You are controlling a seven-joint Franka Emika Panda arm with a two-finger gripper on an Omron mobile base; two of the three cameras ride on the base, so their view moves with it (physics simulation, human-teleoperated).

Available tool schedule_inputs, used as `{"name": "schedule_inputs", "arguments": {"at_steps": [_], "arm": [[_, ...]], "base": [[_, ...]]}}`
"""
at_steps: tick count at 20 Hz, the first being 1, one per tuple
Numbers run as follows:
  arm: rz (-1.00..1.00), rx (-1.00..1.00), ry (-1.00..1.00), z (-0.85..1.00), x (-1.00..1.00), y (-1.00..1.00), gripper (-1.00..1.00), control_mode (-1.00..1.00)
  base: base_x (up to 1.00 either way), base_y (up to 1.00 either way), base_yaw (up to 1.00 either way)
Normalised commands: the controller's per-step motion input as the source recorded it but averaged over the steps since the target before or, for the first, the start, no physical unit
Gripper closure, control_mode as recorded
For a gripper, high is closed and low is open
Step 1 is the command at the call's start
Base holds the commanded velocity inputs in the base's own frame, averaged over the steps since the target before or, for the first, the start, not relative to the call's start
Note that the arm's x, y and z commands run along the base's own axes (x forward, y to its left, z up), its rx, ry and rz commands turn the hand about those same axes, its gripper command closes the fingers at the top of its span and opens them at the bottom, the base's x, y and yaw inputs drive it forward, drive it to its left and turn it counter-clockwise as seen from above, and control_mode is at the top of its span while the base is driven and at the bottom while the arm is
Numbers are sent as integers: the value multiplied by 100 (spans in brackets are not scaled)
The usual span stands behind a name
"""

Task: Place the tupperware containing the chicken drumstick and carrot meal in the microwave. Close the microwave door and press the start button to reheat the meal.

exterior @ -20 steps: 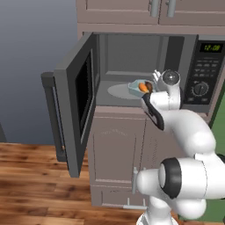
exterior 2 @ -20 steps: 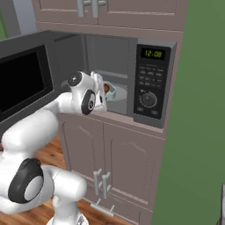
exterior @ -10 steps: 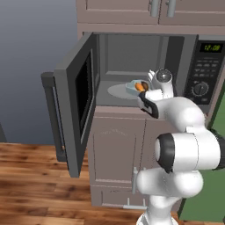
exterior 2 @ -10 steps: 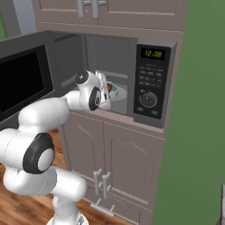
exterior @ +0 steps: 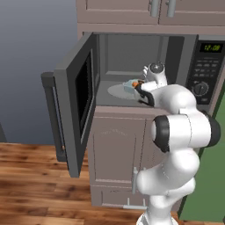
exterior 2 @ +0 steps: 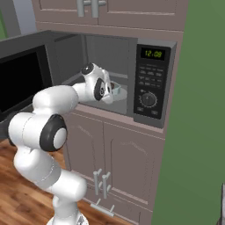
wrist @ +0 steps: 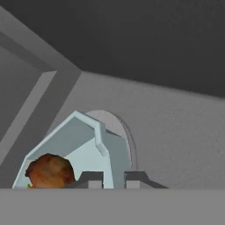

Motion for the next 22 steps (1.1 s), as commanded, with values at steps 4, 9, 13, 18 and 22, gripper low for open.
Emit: {"name": "schedule_inputs", "arguments": {"at_steps": [4, 9, 13, 18, 22], "arm": [[0, -6, 0, -15, 30, 0, -100, -100], [0, -7, 0, -12, -8, 0, -100, -100], [0, -7, -2, 0, -57, 0, -100, -100], [0, -5, -6, 11, -91, 0, -100, -100], [0, -4, -9, 33, -100, 0, -100, -100]], "base": [[0, 0, 0], [0, 0, 0], [0, 0, 0], [0, 0, 0], [0, 0, 0]]}}
